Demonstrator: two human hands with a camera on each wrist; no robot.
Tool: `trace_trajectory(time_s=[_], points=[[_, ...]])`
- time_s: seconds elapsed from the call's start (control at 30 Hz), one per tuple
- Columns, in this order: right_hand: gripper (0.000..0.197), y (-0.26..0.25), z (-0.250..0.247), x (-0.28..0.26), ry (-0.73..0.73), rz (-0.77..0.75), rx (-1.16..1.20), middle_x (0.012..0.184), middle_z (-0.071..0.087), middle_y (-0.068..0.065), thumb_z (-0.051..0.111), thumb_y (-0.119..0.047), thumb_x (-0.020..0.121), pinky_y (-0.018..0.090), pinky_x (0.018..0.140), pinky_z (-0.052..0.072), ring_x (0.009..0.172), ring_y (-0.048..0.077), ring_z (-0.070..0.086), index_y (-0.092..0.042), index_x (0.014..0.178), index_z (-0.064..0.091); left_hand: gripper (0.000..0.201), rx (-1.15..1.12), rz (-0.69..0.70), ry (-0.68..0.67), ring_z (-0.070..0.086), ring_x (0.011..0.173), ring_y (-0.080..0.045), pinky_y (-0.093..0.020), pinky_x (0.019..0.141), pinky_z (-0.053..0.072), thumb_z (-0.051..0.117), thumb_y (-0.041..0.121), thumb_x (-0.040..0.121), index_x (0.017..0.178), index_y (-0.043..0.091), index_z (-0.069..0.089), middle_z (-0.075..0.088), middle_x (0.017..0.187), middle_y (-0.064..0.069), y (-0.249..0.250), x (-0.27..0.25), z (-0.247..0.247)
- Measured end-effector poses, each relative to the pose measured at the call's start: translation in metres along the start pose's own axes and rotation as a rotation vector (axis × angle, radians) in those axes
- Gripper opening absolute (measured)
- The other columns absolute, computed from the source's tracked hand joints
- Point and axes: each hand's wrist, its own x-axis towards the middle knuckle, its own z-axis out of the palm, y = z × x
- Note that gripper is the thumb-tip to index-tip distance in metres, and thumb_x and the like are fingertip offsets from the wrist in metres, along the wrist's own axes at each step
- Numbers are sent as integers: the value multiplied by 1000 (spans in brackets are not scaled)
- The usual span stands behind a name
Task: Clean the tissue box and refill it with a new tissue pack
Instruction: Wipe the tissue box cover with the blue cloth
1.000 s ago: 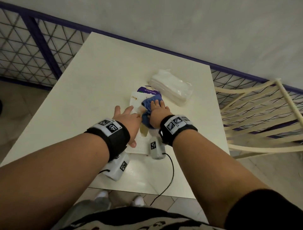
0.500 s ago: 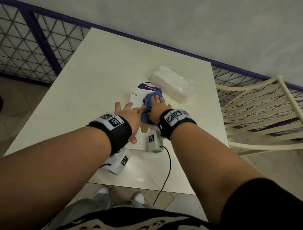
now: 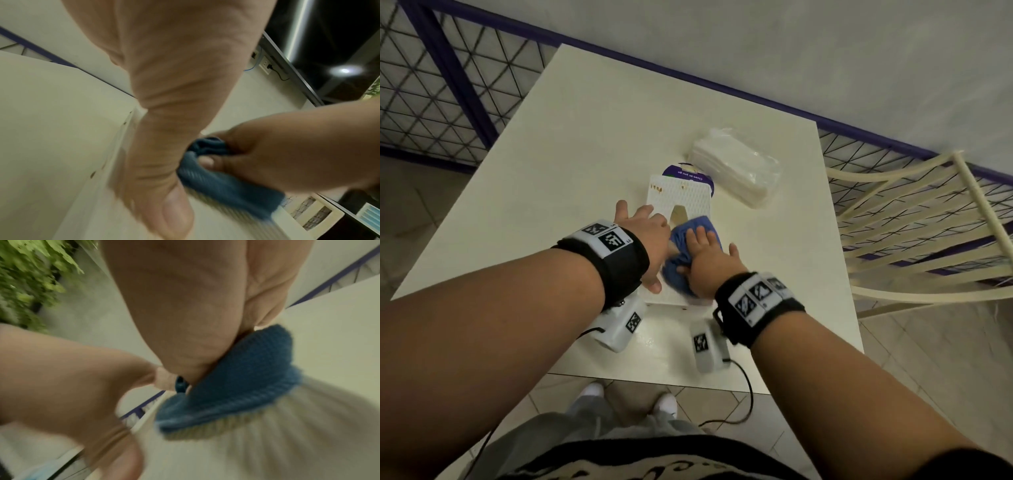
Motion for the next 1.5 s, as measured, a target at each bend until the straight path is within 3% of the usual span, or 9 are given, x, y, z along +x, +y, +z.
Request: trace_trajectory(time_s=[0.2, 0.33, 0.47, 0.8, 1.0, 1.17, 1.27, 1.37, 1.5], points=[[71, 6, -25, 47, 134, 36, 138, 163, -6, 1, 38, -41, 98, 48, 119, 6, 150, 21, -5, -17, 153, 0, 106, -2, -5, 16, 18, 142, -25, -59, 107, 14, 74, 65, 61, 146, 25, 26, 38, 145, 5, 0, -1, 3], [71, 3, -2, 6, 126, -33, 89, 162, 0, 6, 42, -39, 97, 43, 118, 12, 149, 23, 1, -14, 153, 5, 95, -1, 8, 37, 19, 141, -24, -58, 105, 16, 72, 66, 61, 138, 22, 39, 41, 140, 5, -1, 0, 5], [70, 2, 21, -28, 40, -43, 75, 162, -7, 2, 36, -38, 99, 45, 119, 4, 150, 20, -6, -16, 153, -4, 99, 25, 0, 59, 17, 142, -24, -56, 105, 17, 70, 69, 61, 140, 19, 37, 38, 143, 3, 0, 1, 7], [74, 0, -58, 95, 59, 128, 107, 161, -12, 7, 39, -34, 99, 46, 121, 5, 150, 25, -7, -11, 152, -8, 101, 0, 19, 8, 15, 143, -26, -62, 108, 9, 73, 63, 64, 144, 18, 32, 34, 148, 2, -4, 0, 3], [74, 8, -55, 84, 71, 58, 114, 162, -8, 9, 40, -33, 99, 41, 122, 9, 150, 28, -4, -8, 152, -5, 102, 0, 25, 13, 13, 144, -26, -63, 108, 7, 72, 65, 64, 145, 18, 32, 33, 149, 2, -4, 0, 5], [77, 8, -22, 28, 62, -38, 46, 161, 1, 10, 48, -32, 96, 41, 119, 20, 149, 30, 4, -8, 153, 1, 97, -7, 38, 30, 17, 142, -25, -61, 107, 10, 70, 67, 62, 141, 22, 37, 36, 145, 4, -5, 0, 6], [74, 8, -12, -7, 15, -100, -16, 159, 11, 11, 49, -32, 96, 39, 114, 27, 146, 31, 17, -10, 152, 6, 98, 37, 42, 30, 16, 143, -24, -59, 106, 11, 67, 71, 62, 141, 20, 37, 35, 147, 4, -4, -1, 6], [61, 6, -14, -34, -4, -162, -133, 143, 40, 14, 51, -28, 95, 34, 98, 40, 127, 32, 45, -12, 148, 26, 100, 78, 43, 24, 14, 143, -25, -59, 106, 12, 65, 73, 63, 141, 17, 37, 33, 149, 2, -6, 1, 4], [36, 17, -22, -60, -19, -193, -56, 114, 66, 9, 59, -28, 90, 25, 77, 38, 101, 26, 60, -19, 125, 61, 103, 125, 65, 6, 11, 145, -27, -59, 106, 13, 68, 72, 62, 142, 16, 35, 31, 150, 2, -5, 1, 1]])
